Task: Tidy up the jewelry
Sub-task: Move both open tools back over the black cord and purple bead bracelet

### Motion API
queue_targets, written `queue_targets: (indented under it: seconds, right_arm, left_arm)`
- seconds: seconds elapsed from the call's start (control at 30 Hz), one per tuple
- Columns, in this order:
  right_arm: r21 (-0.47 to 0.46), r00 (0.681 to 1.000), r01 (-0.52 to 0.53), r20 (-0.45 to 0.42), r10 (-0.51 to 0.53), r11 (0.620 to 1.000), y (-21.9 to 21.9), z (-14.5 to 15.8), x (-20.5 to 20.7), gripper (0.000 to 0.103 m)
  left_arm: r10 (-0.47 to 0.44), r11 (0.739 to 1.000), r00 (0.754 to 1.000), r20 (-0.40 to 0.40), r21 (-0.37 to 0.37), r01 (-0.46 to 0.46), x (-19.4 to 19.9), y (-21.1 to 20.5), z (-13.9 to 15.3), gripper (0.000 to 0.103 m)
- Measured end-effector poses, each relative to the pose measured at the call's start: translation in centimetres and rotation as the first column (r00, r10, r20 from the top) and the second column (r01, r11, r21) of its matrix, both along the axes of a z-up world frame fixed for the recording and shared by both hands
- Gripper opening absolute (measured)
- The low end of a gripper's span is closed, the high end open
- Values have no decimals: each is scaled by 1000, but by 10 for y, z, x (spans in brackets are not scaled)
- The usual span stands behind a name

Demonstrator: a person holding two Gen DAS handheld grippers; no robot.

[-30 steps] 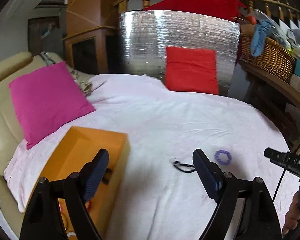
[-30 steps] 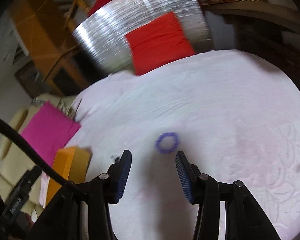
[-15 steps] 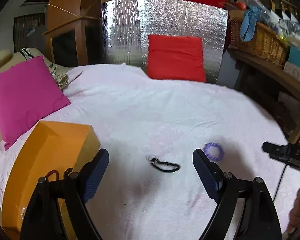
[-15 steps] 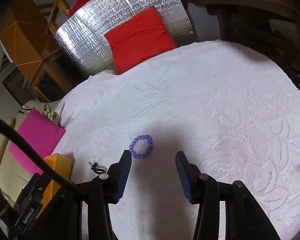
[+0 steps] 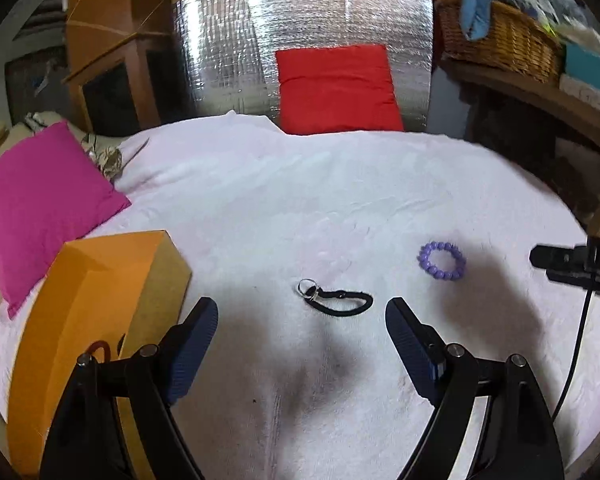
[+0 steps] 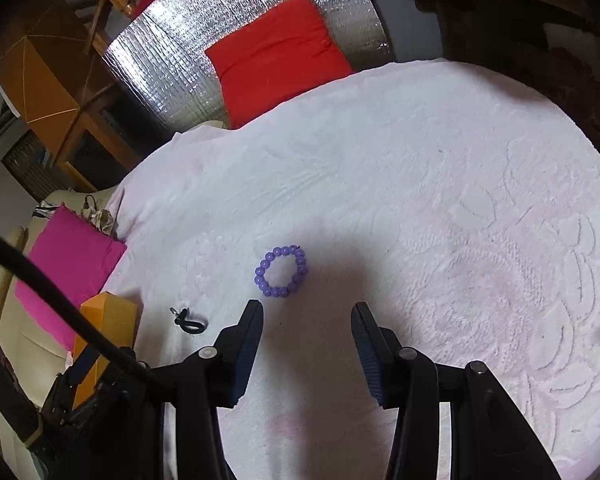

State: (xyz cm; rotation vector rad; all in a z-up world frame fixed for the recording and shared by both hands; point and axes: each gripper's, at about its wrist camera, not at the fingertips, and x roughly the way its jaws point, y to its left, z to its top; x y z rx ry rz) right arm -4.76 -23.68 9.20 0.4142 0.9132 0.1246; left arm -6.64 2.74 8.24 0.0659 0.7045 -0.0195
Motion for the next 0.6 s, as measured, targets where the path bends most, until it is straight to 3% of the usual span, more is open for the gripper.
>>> queue_targets:
  seconds: [0.6]
  right_arm:
    - [25,999,-16,-33,16,1000,4,-20,11,49]
  left_arm:
    - [2,1000,998,-55,28,0,9,-3,-13,86]
